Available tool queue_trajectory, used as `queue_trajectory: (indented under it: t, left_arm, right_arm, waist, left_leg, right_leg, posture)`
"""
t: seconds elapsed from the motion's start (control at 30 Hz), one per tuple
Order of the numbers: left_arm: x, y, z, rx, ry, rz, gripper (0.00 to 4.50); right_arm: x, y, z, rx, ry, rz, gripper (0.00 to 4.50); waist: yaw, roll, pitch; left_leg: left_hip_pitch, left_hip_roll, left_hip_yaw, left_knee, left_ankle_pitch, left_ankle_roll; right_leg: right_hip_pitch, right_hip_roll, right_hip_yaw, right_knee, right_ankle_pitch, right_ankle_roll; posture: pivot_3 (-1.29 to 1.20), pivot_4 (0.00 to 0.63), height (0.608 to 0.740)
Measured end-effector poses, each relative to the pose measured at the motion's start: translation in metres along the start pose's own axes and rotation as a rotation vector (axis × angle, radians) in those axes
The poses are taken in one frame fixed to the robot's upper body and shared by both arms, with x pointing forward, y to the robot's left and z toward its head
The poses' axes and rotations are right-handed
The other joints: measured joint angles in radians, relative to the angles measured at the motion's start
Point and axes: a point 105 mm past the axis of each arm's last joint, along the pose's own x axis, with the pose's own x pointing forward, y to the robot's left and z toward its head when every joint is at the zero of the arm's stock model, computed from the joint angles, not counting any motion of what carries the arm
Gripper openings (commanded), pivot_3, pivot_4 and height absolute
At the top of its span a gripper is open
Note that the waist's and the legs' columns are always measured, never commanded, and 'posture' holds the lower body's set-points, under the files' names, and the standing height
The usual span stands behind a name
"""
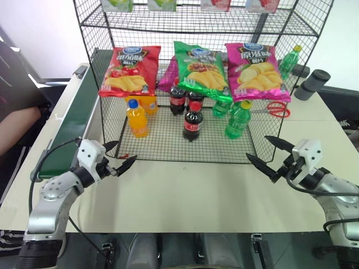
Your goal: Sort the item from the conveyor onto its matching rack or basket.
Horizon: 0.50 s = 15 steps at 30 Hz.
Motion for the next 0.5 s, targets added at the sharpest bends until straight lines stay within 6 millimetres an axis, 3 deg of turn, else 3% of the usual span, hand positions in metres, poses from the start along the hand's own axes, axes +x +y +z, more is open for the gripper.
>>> queue_trajectory:
  t: [0.5]
  left_arm:
    - [0.0004, 0.0016, 0.0013, 0.007, 0.003, 0.009, 4.5]
  right_arm:
    - [-0.0001, -0.0015, 0.0006, -0.007, -0.007, -0.003, 4.49]
  waist:
    - [0.0, 0.0, 0.0]
  left_leg:
    - [0.0, 0.0, 0.0, 0.0, 0.0, 0.0]
  right_leg:
    - [0.0, 0.0, 0.0, 0.0, 0.0, 0.0]
  posture:
    - [0.0, 0.15, 0.74]
